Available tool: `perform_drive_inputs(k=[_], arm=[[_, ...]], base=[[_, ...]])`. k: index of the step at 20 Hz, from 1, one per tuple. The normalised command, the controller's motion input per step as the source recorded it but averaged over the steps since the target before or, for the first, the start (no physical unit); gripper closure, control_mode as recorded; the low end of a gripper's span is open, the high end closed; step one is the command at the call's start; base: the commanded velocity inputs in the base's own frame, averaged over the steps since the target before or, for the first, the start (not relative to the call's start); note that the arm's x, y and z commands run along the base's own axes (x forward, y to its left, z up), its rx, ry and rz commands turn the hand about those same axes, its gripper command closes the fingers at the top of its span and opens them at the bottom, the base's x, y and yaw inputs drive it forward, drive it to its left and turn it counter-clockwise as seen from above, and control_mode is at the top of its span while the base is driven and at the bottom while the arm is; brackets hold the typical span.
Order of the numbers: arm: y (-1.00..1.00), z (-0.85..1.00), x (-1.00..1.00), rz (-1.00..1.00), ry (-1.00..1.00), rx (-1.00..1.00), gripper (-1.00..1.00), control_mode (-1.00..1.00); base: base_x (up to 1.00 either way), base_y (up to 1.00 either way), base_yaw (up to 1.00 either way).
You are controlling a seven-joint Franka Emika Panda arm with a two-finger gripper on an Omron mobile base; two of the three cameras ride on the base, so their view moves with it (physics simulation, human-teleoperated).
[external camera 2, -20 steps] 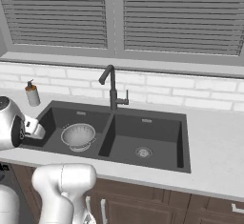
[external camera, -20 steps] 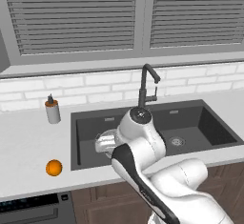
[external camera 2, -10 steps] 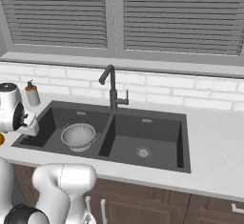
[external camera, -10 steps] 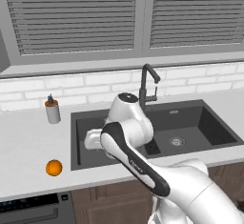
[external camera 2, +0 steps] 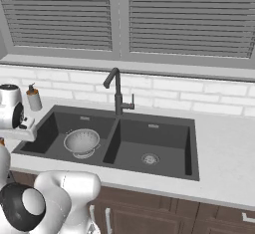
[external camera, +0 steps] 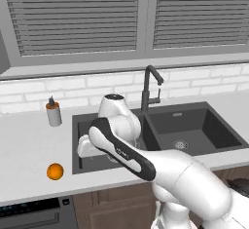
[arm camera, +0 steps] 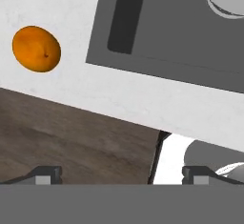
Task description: Put the colander in the sink, put the orange in the colander, and turn on the sink faucet and pour water over the colander.
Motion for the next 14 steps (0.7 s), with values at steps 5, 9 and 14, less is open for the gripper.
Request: perform_drive_inputs(k=[5, 9, 14], arm=[[0.3, -0.4, -0.09, 0.09, 0.0, -0.01, -1.0, -1.0], [0.47, -0.01, 0.0, 0.02, -0.01, 0.0, -1.0, -1.0], [0.42, 0.0, 0.05, 0.01, -0.04, 0.0, -1.0, -1.0]], base=[[0.0, 0.0, 0.0], [0.0, 0.0, 0.0], [0.0, 0.0, 0.0]])
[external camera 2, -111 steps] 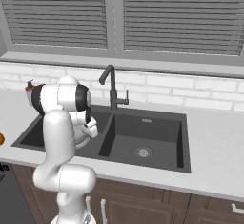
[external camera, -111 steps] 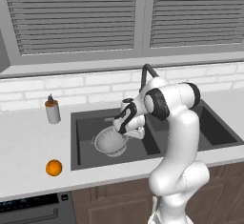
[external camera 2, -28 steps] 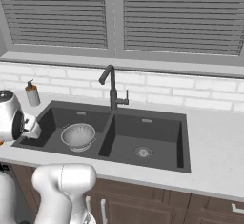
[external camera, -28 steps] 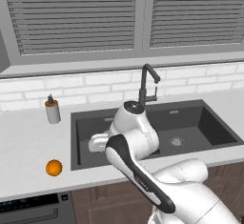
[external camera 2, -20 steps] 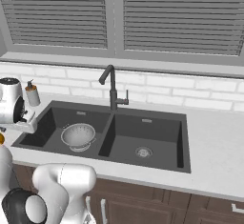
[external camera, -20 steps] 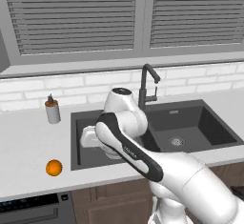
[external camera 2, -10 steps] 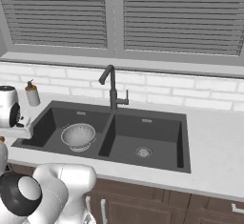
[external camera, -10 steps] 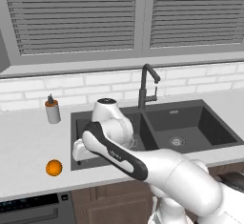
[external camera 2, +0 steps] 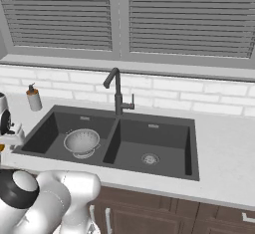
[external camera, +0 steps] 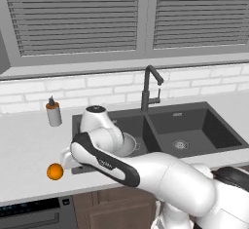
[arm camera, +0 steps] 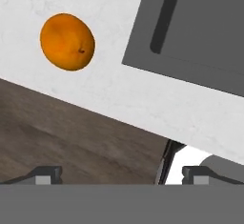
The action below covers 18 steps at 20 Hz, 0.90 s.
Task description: Put the colander in the sink, put the orange in the colander, and turn on the sink faucet and pour water over the colander.
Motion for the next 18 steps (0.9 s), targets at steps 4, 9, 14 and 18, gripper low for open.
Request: perform_drive_inputs(k=[4, 9, 14, 18], arm=[[0.38, 0.0, 0.03, 0.0, -0.1, 0.0, -1.0, -1.0], [0.37, 0.0, 0.1, 0.0, -0.06, 0.0, -1.0, -1.0], [0.35, 0.0, 0.23, 0.0, 0.0, 0.0, -1.0, -1.0], [0.3, 0.0, 0.42, 0.0, 0.0, 0.0, -1.0, -1.0]], base=[[0.0, 0.0, 0.0], [0.0, 0.0, 0.0], [0.0, 0.0, 0.0], [0.0, 0.0, 0.0]])
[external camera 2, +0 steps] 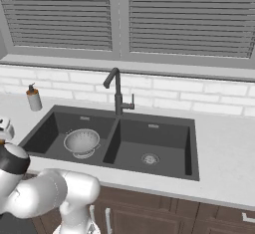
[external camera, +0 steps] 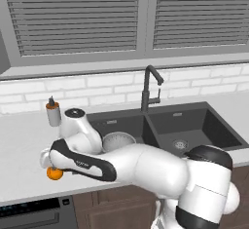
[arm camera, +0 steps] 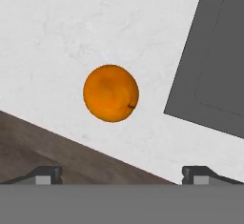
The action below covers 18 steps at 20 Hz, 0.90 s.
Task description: Put the colander in the sink, put the orange in the colander, and turn on the sink faucet and pour water over the colander.
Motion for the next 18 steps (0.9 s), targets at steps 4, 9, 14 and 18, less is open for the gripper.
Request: perform_drive_inputs(k=[4, 9, 14, 18], arm=[[0.22, -0.01, 0.36, 0.0, 0.0, 0.0, -1.0, -1.0], [0.01, -0.15, 0.16, 0.0, 0.0, 0.0, -1.0, -1.0], [0.0, -0.21, 0.0, 0.0, 0.0, 0.0, -1.0, -1.0], [0.0, -0.28, 0.0, 0.0, 0.0, 0.0, -1.0, -1.0]], base=[[0.0, 0.0, 0.0], [0.0, 0.0, 0.0], [0.0, 0.0, 0.0], [0.0, 0.0, 0.0]])
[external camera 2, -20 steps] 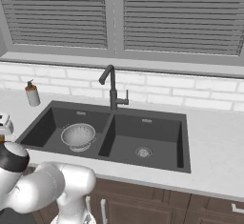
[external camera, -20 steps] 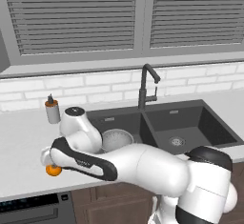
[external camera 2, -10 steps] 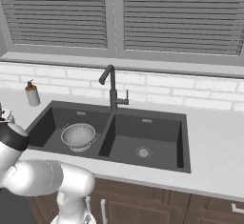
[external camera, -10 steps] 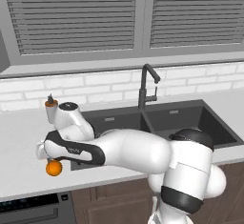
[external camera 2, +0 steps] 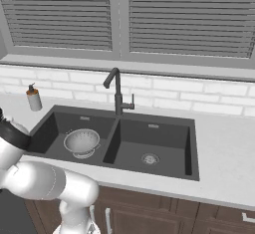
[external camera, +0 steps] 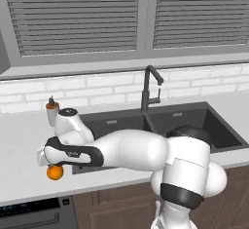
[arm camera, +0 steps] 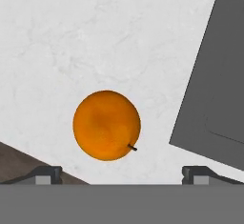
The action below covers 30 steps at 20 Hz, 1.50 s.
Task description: Put the colander in the sink, put the orange in the colander, and turn on the sink faucet and pour water over the colander.
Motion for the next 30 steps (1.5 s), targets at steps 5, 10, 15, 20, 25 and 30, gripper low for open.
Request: perform_drive_inputs(k=[5, 10, 15, 20, 25, 30], arm=[[0.08, -0.22, 0.0, 0.0, 0.0, 0.0, -1.0, -1.0], [0.27, -0.02, 0.02, -0.02, 0.0, 0.0, -1.0, -1.0], [0.07, -0.01, 0.0, -0.05, 0.0, 0.0, -1.0, -1.0], [0.0, -0.05, 0.02, -0.06, 0.0, 0.0, -1.0, -1.0], [0.0, -0.2, 0.0, -0.03, 0.0, 0.0, -1.0, -1.0], [0.0, -0.33, 0.03, -0.01, 0.0, 0.0, -1.0, -1.0]], base=[[0.0, 0.0, 0.0], [0.0, 0.0, 0.0], [0.0, 0.0, 0.0], [0.0, 0.0, 0.0], [0.0, 0.0, 0.0], [0.0, 0.0, 0.0]])
